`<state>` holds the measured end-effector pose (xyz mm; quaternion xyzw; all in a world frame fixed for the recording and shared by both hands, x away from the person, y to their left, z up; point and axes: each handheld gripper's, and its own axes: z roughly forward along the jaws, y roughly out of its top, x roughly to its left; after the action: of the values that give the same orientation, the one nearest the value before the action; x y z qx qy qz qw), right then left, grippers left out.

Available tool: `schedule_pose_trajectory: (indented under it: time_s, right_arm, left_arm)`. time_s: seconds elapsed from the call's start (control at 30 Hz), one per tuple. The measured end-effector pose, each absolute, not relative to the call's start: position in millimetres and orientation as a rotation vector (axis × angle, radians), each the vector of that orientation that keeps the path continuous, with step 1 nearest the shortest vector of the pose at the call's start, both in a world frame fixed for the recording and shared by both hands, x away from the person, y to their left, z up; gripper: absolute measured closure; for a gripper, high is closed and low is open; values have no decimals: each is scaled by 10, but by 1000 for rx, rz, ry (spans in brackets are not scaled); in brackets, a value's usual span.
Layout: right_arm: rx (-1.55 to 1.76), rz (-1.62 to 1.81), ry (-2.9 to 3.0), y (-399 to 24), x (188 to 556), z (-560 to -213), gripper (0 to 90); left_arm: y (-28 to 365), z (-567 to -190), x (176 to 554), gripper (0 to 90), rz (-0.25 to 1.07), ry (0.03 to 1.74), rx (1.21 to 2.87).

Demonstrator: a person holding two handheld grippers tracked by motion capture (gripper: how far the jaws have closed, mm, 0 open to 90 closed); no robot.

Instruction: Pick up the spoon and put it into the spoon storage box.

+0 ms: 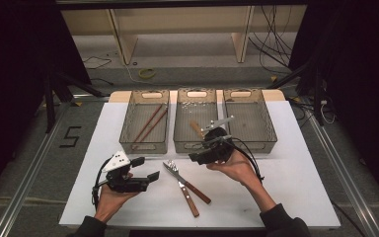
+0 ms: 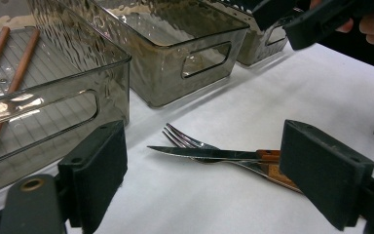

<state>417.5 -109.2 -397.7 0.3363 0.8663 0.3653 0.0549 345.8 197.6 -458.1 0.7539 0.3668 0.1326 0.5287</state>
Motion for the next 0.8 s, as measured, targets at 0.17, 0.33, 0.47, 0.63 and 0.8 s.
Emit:
schedule_pose_trajectory:
  time_s: [0.17, 0.33, 0.47, 0.63, 0.8]
  right_arm:
    - [1008, 1087, 2662, -1055, 4133, -4022, 303]
    - [992, 1071, 2689, -1022, 4082, -4049, 304]
    - [983, 1033, 2729, -978, 4026, -4102, 307]
    - [950, 965, 2782, -915, 3964, -4177, 313]
    - [932, 917, 2822, -891, 3928, -4218, 320]
  left_arm:
    - [1976, -4580, 3457, 170, 318, 877, 1800]
    - [1977, -4578, 3462, 171, 319, 878, 1797]
    - [1964, -4577, 3462, 171, 316, 880, 1794]
    - [1974, -4576, 3464, 171, 317, 879, 1793]
    - [1969, -4575, 3464, 170, 317, 879, 1792]
